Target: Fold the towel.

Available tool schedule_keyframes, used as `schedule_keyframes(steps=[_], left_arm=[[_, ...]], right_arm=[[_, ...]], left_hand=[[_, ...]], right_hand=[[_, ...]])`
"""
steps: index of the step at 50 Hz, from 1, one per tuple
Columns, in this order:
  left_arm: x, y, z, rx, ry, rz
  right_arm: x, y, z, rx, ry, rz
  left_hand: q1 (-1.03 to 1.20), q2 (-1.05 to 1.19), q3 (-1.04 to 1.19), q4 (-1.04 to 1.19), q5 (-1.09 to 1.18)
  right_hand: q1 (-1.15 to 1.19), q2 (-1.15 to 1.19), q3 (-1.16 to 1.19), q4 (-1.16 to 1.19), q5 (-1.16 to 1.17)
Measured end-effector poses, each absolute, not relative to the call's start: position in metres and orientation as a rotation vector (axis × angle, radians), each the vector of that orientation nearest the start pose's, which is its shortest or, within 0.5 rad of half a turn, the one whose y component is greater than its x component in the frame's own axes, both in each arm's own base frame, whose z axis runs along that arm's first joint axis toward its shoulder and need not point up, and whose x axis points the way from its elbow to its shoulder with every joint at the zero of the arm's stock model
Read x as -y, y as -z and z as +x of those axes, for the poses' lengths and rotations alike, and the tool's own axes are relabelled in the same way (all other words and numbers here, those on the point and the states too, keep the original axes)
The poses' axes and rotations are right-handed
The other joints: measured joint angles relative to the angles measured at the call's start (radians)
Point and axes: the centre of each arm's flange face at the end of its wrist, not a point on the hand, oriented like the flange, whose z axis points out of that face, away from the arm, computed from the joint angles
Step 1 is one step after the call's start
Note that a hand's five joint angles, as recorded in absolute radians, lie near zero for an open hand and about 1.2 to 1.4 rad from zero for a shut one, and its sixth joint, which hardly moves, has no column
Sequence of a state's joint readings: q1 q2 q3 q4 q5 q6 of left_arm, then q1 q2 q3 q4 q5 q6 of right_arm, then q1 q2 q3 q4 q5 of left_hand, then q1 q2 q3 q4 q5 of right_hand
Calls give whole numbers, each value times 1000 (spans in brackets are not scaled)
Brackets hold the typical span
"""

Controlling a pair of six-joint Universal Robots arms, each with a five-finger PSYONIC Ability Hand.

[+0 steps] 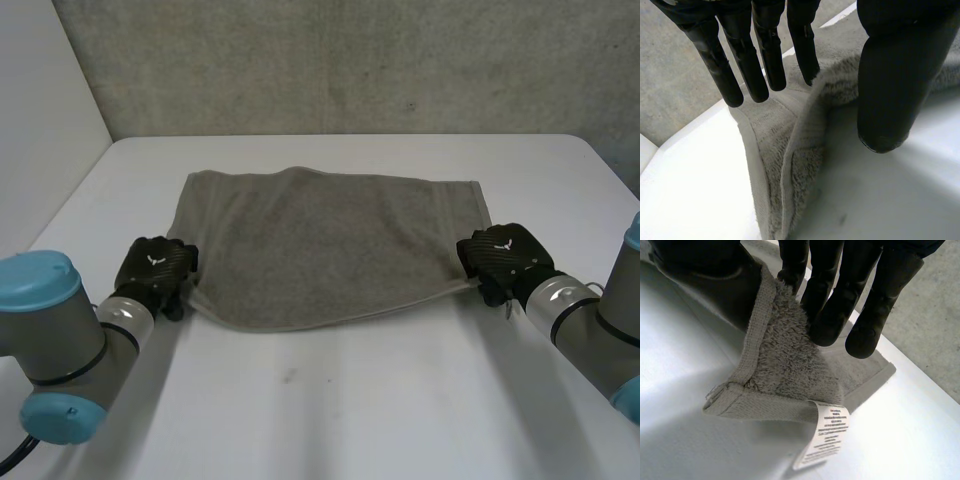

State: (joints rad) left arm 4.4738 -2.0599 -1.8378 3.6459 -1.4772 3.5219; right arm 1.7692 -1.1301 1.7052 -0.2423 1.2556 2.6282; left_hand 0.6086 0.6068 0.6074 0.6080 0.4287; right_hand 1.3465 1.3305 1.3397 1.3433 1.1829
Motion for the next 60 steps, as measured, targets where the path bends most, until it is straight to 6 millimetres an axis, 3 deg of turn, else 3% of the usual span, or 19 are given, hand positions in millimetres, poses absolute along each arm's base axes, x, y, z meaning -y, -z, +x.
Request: schedule_keyframes(steps=[19, 22, 27, 35, 41, 47, 54, 60], left_arm=[[306, -114, -197, -2324, 1892, 758], [306, -114, -197, -2322, 1894, 754], [306, -114, -197, -2324, 1894, 753], [298, -122, -195, -2315, 1904, 757], [275, -146, -191, -2261, 1906, 830], [239, -180, -181, -2155, 1842, 964], [202, -215, -175, -2104, 1824, 1032], [184, -229, -177, -2109, 1853, 1086]], right_arm=[[309, -149, 210, -2256, 1825, -1084], [309, -148, 210, -2260, 1826, -1081], [309, -148, 210, -2264, 1824, -1080], [306, -156, 209, -2276, 1818, -1085], [288, -180, 198, -2373, 1674, -1103], [266, -208, 178, -2484, 1505, -1146], [238, -247, 169, -2488, 1516, -1309], [224, -269, 167, -2450, 1589, -1385]], left_hand=[[17, 16, 16, 14, 19], [122, 124, 118, 117, 121], [511, 519, 517, 511, 512], [582, 606, 605, 604, 596], [584, 610, 609, 609, 600], [586, 610, 609, 609, 601], [587, 611, 609, 609, 604], [587, 611, 609, 609, 604]], right_hand=[[1, 0, 0, 0, 0], [1, 0, 0, 0, 0], [1, 0, 0, 0, 0], [1, 0, 0, 0, 0], [1, 0, 0, 0, 0], [1, 0, 0, 0, 0], [1, 0, 0, 0, 0], [2, 0, 0, 0, 0]])
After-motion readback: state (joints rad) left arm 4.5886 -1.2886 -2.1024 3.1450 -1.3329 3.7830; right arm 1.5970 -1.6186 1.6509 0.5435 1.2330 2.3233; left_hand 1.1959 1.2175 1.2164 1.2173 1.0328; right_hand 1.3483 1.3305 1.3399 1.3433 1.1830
